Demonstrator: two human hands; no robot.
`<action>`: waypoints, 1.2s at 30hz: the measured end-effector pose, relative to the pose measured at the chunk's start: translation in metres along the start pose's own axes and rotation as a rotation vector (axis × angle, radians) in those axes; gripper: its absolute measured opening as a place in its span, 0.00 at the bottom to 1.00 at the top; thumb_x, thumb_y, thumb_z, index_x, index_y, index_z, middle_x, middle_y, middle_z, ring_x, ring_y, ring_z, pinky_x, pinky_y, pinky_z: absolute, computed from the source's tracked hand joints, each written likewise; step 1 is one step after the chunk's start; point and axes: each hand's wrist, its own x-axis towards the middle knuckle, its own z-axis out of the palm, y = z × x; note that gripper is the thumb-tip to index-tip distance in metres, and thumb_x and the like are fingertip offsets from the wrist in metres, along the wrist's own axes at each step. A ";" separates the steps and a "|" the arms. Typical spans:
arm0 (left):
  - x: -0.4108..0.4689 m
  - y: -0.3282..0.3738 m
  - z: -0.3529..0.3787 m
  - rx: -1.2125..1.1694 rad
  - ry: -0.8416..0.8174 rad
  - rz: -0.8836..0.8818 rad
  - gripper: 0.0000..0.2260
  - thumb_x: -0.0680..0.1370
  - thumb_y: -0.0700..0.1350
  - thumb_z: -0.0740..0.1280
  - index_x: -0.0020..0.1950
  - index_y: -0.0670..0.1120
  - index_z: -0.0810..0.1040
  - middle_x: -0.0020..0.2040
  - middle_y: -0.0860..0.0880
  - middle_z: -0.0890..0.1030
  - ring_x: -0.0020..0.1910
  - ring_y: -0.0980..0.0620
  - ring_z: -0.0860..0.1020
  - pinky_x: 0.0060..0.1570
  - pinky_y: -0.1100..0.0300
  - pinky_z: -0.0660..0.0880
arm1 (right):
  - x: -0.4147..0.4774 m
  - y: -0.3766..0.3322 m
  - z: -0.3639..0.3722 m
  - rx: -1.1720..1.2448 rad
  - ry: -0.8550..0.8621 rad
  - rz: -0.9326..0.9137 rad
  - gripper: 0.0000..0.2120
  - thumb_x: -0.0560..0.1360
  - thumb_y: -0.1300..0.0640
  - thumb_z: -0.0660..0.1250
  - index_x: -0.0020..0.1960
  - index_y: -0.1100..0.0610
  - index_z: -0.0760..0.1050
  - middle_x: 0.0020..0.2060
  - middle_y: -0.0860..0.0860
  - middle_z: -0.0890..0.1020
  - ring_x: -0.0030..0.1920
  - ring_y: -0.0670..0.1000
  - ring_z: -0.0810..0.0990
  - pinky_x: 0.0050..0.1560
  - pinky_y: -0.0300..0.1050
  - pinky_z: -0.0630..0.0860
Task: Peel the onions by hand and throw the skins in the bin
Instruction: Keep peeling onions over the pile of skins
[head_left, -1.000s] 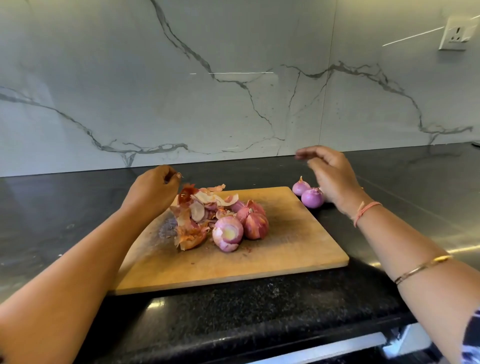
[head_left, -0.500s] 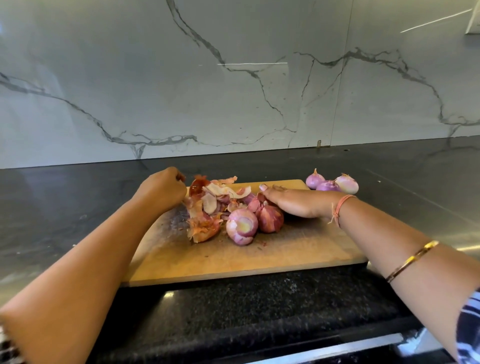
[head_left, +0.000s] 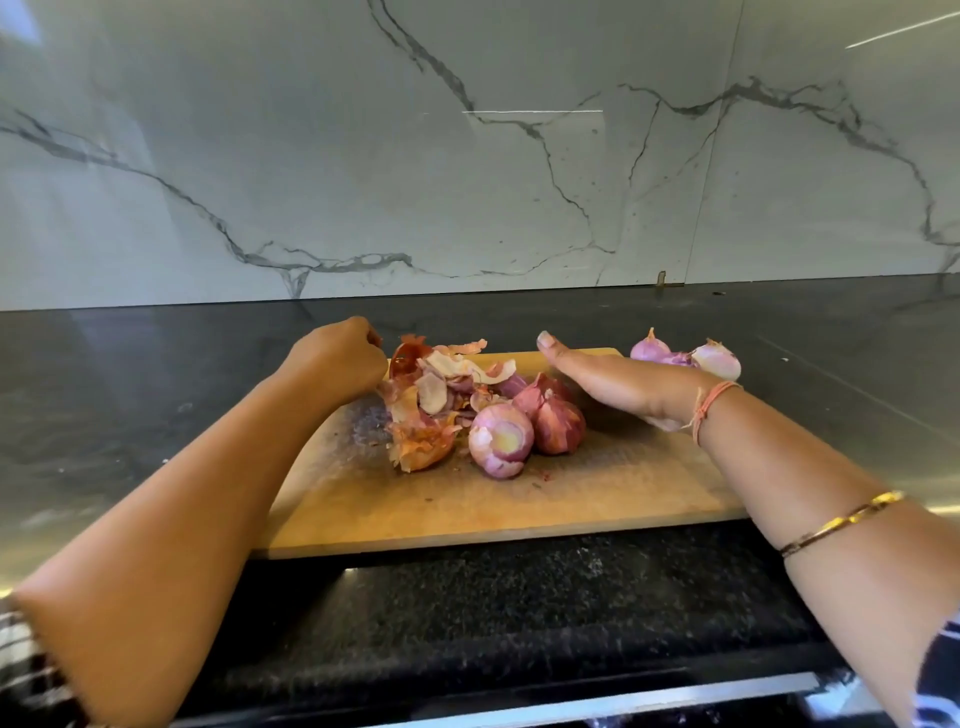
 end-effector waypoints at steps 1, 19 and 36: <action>0.000 0.000 -0.001 -0.017 0.022 -0.003 0.17 0.78 0.38 0.57 0.66 0.43 0.72 0.62 0.43 0.76 0.58 0.43 0.74 0.51 0.56 0.70 | 0.000 -0.001 -0.001 0.036 0.036 -0.035 0.29 0.80 0.37 0.44 0.77 0.46 0.53 0.76 0.43 0.56 0.76 0.46 0.53 0.72 0.44 0.50; -0.021 0.025 -0.018 -0.285 0.396 0.248 0.15 0.78 0.37 0.58 0.58 0.49 0.79 0.52 0.53 0.79 0.38 0.53 0.75 0.43 0.58 0.73 | -0.019 0.008 -0.012 -0.286 -0.188 -0.242 0.22 0.71 0.49 0.74 0.63 0.50 0.73 0.60 0.49 0.76 0.60 0.47 0.74 0.63 0.44 0.71; -0.025 0.026 -0.018 -0.364 0.332 0.434 0.13 0.80 0.45 0.61 0.64 0.51 0.73 0.51 0.52 0.81 0.42 0.52 0.81 0.45 0.52 0.80 | 0.001 -0.030 0.002 0.334 0.303 -0.407 0.20 0.69 0.66 0.74 0.58 0.58 0.73 0.52 0.53 0.78 0.52 0.49 0.78 0.47 0.44 0.78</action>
